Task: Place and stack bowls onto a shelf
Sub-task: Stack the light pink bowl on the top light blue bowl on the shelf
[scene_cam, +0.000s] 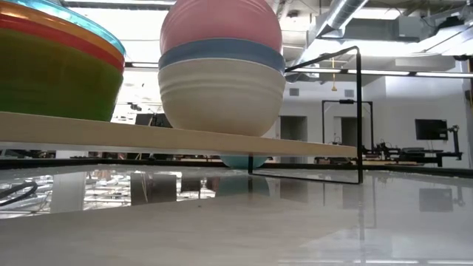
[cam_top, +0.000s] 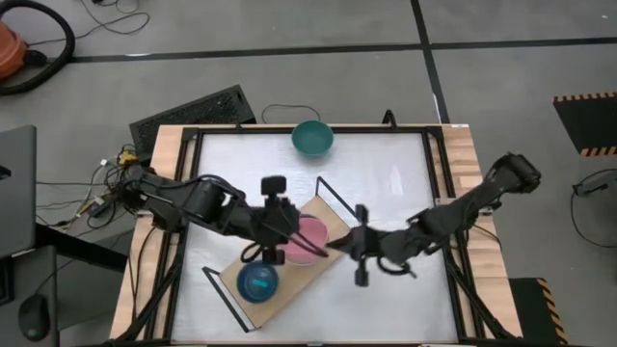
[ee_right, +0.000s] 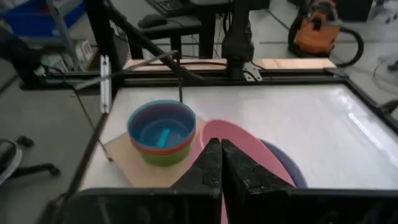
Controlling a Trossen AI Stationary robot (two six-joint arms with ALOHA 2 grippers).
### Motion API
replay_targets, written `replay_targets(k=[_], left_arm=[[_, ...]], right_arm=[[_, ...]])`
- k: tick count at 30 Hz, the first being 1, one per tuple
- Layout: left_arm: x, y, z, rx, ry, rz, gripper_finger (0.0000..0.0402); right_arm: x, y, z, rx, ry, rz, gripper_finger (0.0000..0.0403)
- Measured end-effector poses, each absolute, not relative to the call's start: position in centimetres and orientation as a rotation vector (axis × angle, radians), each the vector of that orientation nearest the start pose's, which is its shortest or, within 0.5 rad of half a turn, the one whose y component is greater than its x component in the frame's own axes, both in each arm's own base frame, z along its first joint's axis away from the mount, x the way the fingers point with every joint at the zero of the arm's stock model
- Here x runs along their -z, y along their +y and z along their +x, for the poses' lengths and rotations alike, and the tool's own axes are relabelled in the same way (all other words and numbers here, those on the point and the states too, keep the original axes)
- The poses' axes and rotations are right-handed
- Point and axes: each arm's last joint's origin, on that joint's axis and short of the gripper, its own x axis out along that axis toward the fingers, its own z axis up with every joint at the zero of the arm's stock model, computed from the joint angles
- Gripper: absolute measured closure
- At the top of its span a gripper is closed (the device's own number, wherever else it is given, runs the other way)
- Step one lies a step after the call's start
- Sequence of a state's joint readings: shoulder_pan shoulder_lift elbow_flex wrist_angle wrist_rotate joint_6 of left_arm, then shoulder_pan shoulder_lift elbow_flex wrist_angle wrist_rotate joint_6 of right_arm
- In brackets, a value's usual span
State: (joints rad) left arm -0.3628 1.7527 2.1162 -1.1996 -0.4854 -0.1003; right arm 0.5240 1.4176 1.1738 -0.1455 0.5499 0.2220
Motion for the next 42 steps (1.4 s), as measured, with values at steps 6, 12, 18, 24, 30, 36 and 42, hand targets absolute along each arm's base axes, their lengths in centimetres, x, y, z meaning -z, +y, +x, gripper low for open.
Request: replay_targets(k=[6, 12, 18, 24, 30, 36, 42], left_arm=[[-45.1, -10.3, 31.7, -0.270, 0.681, 0.246, 0.0268], [-45.1, -10.3, 31.6, -0.297, 0.670, 0.191, 0.0269], [-45.1, -10.4, 31.6, -0.296, 0.669, 0.182, 0.0269], [-45.1, -10.4, 31.6, -0.294, 0.671, 0.191, 0.0269], [-45.1, -10.3, 31.6, -0.300, 0.670, 0.193, 0.0269], [-45.1, -10.4, 31.6, -0.297, 0.674, 0.186, 0.0269], [-45.1, -10.4, 31.6, -0.297, 0.674, 0.186, 0.0269]], right_arm=[[-29.0, 16.8, 31.7, 0.025, 0.321, -0.064, 0.0376], [-26.7, 17.6, 33.0, 0.028, 0.352, -0.087, 0.0384], [-29.5, 18.1, 31.8, 0.005, 0.253, -0.087, 0.0379], [-32.1, 16.2, 30.6, 0.136, 0.213, -0.156, 0.0382], [-28.9, 15.7, 32.6, 0.161, 0.323, -0.186, 0.0378], [-26.7, 16.6, 33.5, 0.148, 0.371, -0.219, 0.0380], [-25.0, 16.9, 33.7, 0.144, 0.438, -0.240, 0.0377]])
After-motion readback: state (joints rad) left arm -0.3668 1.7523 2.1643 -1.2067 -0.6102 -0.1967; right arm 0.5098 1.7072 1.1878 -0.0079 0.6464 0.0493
